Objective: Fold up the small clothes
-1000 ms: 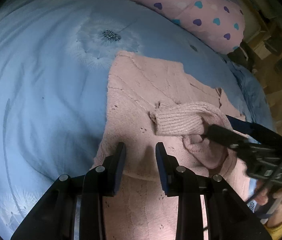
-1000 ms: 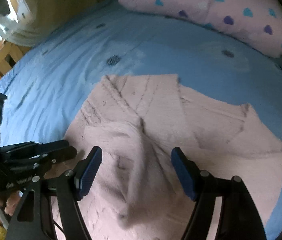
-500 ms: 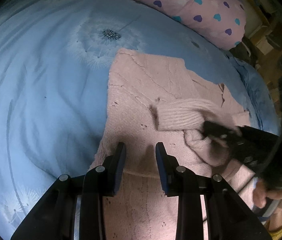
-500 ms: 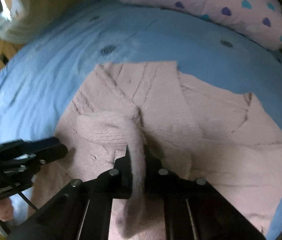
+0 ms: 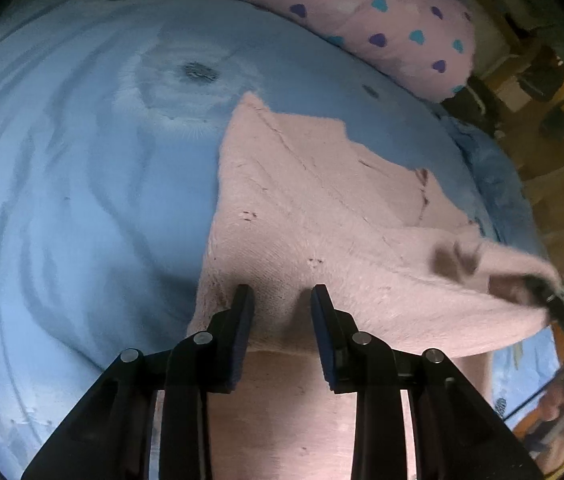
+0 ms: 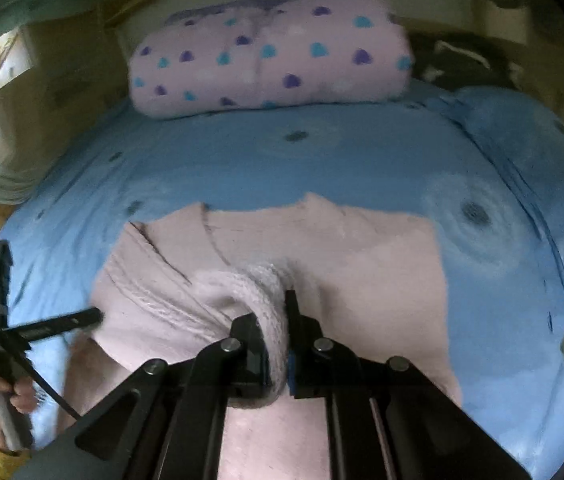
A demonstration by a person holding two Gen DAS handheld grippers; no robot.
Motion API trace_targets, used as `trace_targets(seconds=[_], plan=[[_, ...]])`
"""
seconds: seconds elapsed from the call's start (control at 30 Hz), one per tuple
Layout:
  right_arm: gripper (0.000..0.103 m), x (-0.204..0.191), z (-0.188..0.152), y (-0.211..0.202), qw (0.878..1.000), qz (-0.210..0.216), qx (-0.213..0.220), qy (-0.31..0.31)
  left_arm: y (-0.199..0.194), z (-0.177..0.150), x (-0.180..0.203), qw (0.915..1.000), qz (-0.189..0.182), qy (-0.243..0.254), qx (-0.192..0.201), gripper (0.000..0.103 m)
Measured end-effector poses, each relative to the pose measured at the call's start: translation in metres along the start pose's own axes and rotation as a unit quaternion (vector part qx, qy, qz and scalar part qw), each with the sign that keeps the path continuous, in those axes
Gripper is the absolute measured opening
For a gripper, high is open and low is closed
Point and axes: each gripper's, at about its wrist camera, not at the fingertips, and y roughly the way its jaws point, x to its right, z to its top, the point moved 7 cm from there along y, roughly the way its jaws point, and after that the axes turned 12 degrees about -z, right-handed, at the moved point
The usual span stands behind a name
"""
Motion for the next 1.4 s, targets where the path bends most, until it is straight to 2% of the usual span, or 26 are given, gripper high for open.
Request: trace_targets(seconds=[0.03, 0.13, 0.2, 0.27, 0.33, 0.37, 0.4, 0.5, 0.57, 0.73, 0.87, 0.97, 1.03, 1.27, 1.4], plan=[[0.007, 0.005, -0.006, 0.004, 1.0, -0.001, -0.007, 0.005, 0.002, -0.001, 0.002, 1.0, 0.002, 0.002, -0.002, 0.024], [0.008, 0.023, -0.029, 0.023, 0.999, -0.001, -0.039, 0.032, 0.008, -0.004, 0.003, 0.9989, 0.04, 0.023, -0.008, 0.024], [0.014, 0.035, -0.041, 0.036, 0.997, 0.0, -0.059, 0.055, 0.01, -0.004, 0.003, 0.9974, 0.06, 0.038, -0.01, 0.024], [0.017, 0.047, -0.052, 0.046, 0.995, -0.002, -0.082, 0.064, 0.009, -0.004, 0.005, 0.9973, 0.06, 0.041, -0.01, 0.024], [0.023, 0.051, -0.062, 0.05, 0.994, -0.013, -0.102, 0.047, 0.007, -0.002, 0.006, 0.9977, 0.055, 0.038, -0.007, 0.024], [0.029, 0.053, -0.067, 0.048, 0.993, -0.026, -0.112, 0.031, 0.004, 0.0, 0.006, 0.9981, 0.051, 0.033, -0.003, 0.024], [0.037, 0.054, -0.071, 0.046, 0.992, -0.034, -0.118, 0.018, 0.004, -0.001, 0.006, 0.9983, 0.049, 0.031, 0.0, 0.024], [0.047, 0.062, -0.078, 0.033, 0.991, -0.049, -0.124, -0.006, 0.003, 0.002, 0.003, 0.9986, 0.048, 0.022, 0.002, 0.024], [0.05, 0.076, -0.083, 0.023, 0.99, -0.066, -0.128, 0.004, 0.005, 0.0, 0.001, 0.9986, 0.05, 0.017, -0.002, 0.024], [0.051, 0.116, -0.099, 0.008, 0.983, -0.102, -0.146, 0.044, 0.007, -0.002, -0.002, 0.9979, 0.061, 0.019, -0.008, 0.024], [0.051, 0.124, -0.091, -0.006, 0.985, -0.111, -0.127, 0.049, 0.007, -0.002, -0.003, 0.998, 0.062, 0.014, -0.008, 0.024], [0.051, 0.107, -0.064, -0.009, 0.99, -0.099, -0.091, 0.028, 0.008, -0.002, -0.003, 0.998, 0.062, 0.01, -0.008, 0.024], [0.052, 0.079, -0.047, -0.002, 0.995, -0.064, -0.083, -0.002, 0.009, -0.001, -0.003, 0.9979, 0.063, 0.009, -0.008, 0.024], [0.053, -0.016, -0.042, 0.059, 0.989, 0.037, -0.139, -0.045, 0.004, 0.005, 0.001, 0.9983, 0.056, 0.015, 0.006, 0.024], [0.052, -0.039, -0.051, 0.083, 0.984, 0.057, -0.161, -0.045, 0.003, 0.009, -0.001, 0.9987, 0.051, 0.003, 0.009, 0.024]])
